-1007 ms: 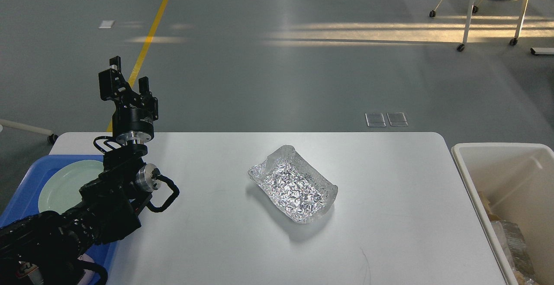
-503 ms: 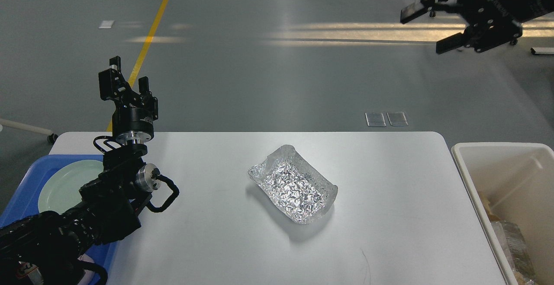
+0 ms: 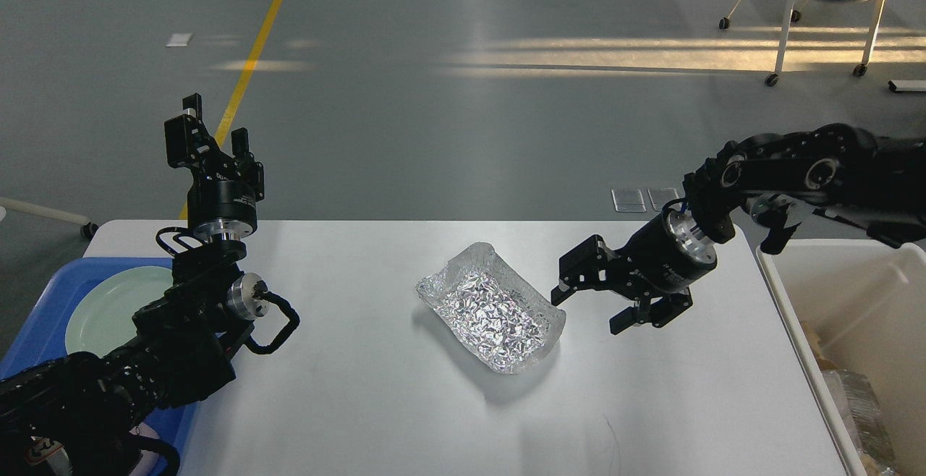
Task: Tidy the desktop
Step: 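Lower the right gripper to the foil tray's edge and grasp it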
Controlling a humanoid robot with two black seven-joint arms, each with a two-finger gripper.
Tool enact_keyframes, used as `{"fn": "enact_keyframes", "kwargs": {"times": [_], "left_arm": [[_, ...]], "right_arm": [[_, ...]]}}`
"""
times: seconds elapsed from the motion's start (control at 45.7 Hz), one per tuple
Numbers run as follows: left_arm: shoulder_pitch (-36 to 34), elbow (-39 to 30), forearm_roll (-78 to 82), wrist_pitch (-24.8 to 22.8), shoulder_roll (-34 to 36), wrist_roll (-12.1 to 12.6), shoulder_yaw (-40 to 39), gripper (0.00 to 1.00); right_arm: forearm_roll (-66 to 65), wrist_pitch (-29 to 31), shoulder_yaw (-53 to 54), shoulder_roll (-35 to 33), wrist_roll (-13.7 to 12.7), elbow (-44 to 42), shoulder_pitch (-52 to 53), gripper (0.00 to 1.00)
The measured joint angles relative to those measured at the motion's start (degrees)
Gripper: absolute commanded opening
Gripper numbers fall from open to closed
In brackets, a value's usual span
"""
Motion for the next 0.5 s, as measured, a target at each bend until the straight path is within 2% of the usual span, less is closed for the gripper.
{"fn": "enact_keyframes", "kwargs": {"times": [0.219,0.503], "left_arm": [[0.0,0.0,0.0,0.0,-0.1,0.0,0.0,0.96],[0.0,0.0,0.1,0.0,-0.1,0.0,0.0,0.96]], "right_arm": [[0.7,-12.8,-0.1,4.2,-0.1,-2.9,-10.7,0.98],[11.8,-20.3,0.5,7.5,-0.1,-9.7,-19.7,0.98]]}}
